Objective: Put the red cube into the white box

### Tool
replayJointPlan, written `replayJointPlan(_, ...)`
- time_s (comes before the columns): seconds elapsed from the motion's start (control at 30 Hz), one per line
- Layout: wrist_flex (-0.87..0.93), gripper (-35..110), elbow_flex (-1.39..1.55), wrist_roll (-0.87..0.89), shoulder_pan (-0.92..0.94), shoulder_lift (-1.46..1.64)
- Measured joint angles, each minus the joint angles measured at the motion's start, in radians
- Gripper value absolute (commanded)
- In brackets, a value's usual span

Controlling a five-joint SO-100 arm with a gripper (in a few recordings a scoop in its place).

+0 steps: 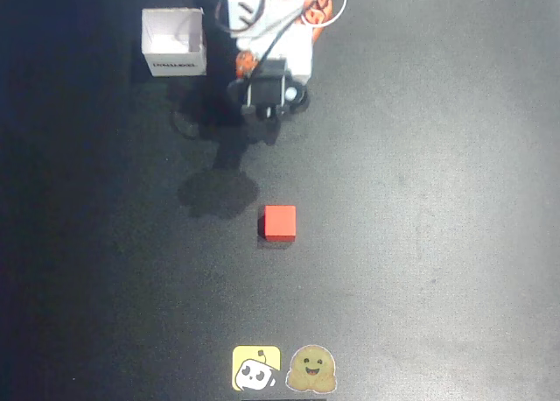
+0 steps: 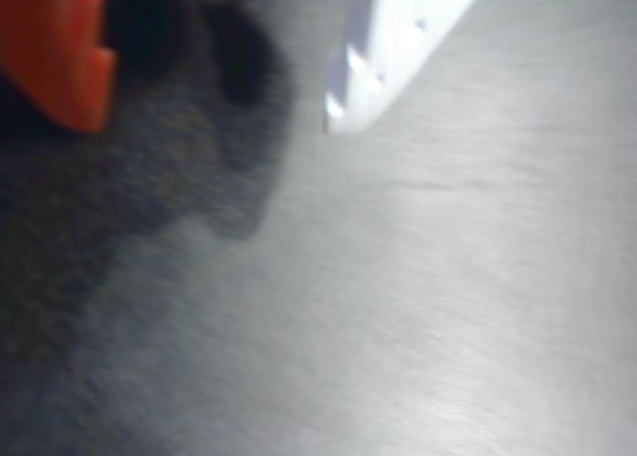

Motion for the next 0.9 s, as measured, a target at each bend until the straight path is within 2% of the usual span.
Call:
replayJointPlan(0.27,0.009,22,-0.439,0.023,-0.017,-0.578)
replayJointPlan(0.5,-0.089,24,-0.707,0.061,-0.051,-1.052)
replayJointPlan(0.9,-0.258,24,-0.946,0.141,-0.127,-1.502)
